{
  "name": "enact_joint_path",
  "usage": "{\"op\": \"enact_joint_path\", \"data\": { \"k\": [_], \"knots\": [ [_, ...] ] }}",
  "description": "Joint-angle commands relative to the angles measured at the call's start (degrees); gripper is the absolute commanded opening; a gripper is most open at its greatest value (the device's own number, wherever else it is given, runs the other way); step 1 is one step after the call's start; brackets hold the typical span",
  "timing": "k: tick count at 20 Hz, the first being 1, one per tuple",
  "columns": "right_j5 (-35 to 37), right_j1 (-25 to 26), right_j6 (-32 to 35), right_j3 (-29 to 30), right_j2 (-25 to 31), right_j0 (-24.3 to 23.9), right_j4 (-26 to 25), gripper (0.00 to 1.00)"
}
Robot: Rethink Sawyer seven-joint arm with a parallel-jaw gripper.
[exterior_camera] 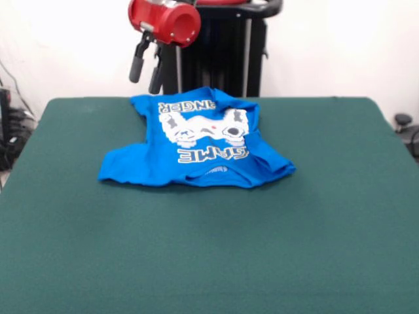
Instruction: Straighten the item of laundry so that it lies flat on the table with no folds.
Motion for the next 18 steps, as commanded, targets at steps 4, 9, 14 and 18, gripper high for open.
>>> {"op": "enact_joint_path", "data": {
  "k": [4, 9, 14, 18],
  "knots": [
    [15.4, 4.8, -5.7, -8.3, 1.9, 4.3, -6.3, 1.00],
    [13.1, 10.9, 2.7, -10.4, 3.0, 7.8, -4.2, 1.00],
    [13.7, 13.9, 8.3, -11.6, 3.9, 10.6, 0.7, 1.00],
    [16.1, 14.2, 7.7, -11.0, 7.6, 9.8, 4.5, 1.00]
  ]
}}
